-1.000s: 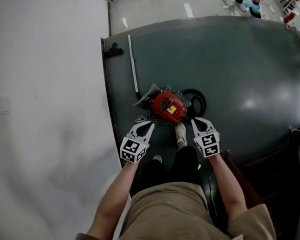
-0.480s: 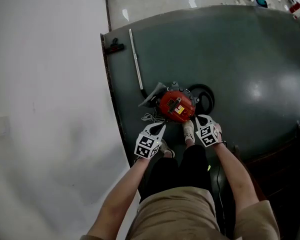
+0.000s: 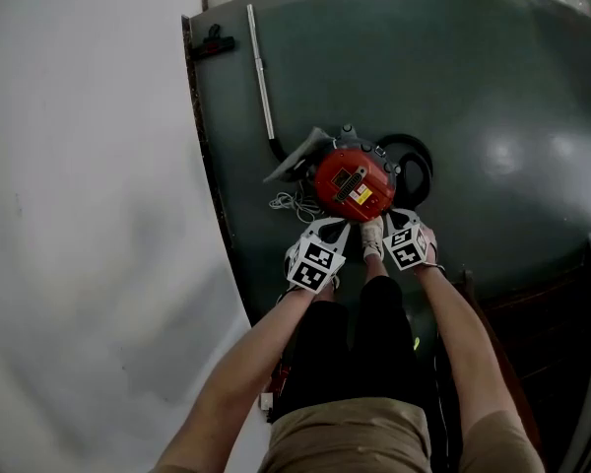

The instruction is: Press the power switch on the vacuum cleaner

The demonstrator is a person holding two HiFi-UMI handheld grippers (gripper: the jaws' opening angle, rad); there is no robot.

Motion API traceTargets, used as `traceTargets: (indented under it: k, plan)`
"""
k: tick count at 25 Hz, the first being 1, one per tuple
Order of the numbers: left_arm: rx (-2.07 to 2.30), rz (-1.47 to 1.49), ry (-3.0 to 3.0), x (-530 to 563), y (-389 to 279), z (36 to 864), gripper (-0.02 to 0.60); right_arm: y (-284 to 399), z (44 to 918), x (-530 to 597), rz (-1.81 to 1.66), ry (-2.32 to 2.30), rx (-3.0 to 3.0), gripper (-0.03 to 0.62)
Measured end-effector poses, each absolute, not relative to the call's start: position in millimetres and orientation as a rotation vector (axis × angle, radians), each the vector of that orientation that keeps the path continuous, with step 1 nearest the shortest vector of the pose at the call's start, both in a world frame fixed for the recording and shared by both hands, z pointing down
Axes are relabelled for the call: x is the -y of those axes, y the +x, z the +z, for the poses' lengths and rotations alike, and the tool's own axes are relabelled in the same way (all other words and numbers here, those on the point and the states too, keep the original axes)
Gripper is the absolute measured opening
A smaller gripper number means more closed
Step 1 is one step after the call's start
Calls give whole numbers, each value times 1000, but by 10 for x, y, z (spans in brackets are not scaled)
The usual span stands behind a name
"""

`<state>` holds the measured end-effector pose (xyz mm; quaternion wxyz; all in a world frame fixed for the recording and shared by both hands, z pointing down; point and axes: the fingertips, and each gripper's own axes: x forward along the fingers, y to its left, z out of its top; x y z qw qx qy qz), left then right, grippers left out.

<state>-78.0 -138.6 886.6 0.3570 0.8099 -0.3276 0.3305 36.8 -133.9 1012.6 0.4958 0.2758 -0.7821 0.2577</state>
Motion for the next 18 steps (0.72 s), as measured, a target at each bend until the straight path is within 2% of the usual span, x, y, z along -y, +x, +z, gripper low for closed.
traceTargets:
  k: [9, 18]
  plan:
    - [776, 916, 2084, 1223, -598, 9631, 3, 202, 11030, 1211, 686, 664, 1833, 8]
    - [760, 836, 2083, 1330, -598, 9887, 2, 197, 11598, 1124, 704, 625, 1760, 9]
